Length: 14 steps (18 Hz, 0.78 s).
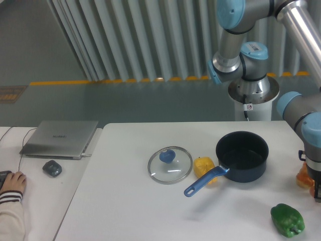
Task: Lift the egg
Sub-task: 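Lift the egg and carry it over the blue saucepan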
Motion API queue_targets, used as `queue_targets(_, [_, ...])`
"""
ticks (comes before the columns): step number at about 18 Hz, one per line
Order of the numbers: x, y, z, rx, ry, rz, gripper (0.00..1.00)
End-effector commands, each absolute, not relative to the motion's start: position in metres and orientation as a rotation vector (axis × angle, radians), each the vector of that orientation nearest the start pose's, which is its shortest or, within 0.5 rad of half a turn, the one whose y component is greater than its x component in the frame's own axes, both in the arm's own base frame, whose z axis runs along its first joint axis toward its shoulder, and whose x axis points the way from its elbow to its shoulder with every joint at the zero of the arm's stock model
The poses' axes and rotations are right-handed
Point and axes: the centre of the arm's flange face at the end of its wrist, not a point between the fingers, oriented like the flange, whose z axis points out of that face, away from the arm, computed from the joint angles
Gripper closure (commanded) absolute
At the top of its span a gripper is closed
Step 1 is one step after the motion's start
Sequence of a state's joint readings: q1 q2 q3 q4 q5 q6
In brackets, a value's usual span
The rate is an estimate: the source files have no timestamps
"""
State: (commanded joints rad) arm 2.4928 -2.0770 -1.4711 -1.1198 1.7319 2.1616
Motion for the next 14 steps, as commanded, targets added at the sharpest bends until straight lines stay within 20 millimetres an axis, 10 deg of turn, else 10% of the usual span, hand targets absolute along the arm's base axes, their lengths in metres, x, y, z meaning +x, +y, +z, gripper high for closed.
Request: queue_targets(14, [-0.382, 0.508, 0.382, -2.767, 1.578, -0.063, 0.76])
